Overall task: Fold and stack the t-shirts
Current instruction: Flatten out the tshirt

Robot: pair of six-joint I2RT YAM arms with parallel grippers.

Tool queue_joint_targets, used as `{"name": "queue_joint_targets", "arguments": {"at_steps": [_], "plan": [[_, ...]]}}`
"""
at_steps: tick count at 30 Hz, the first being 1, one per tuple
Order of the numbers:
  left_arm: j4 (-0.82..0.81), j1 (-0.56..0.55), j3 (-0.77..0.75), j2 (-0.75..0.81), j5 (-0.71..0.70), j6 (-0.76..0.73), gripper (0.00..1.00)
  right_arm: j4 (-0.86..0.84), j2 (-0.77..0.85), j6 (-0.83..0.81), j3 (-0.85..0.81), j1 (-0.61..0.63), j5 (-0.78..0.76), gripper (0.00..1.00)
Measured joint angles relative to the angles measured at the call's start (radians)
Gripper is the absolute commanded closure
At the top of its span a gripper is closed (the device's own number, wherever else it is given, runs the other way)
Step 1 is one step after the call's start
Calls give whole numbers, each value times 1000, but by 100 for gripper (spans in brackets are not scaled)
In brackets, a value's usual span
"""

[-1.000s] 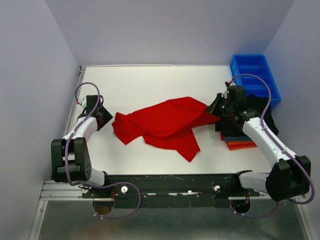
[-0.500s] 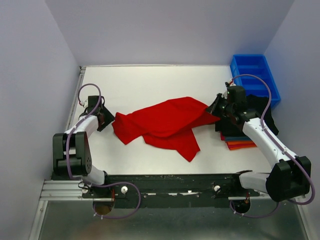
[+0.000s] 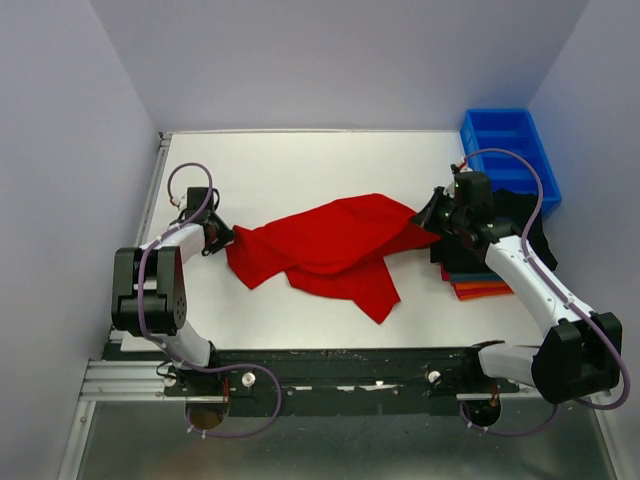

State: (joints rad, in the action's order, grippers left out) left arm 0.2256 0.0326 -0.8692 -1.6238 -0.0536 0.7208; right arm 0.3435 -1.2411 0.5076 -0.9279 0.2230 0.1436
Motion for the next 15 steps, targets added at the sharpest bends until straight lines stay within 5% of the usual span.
{"name": "queue_joint_targets", "arguments": {"at_steps": [6,15], "plan": [[-71,-5,39,4,20,36,100,1,0,0,0,0,-1,97],[-61,-9,42,13,28,38,100,2,3,0,0,0,-5,97]]}}
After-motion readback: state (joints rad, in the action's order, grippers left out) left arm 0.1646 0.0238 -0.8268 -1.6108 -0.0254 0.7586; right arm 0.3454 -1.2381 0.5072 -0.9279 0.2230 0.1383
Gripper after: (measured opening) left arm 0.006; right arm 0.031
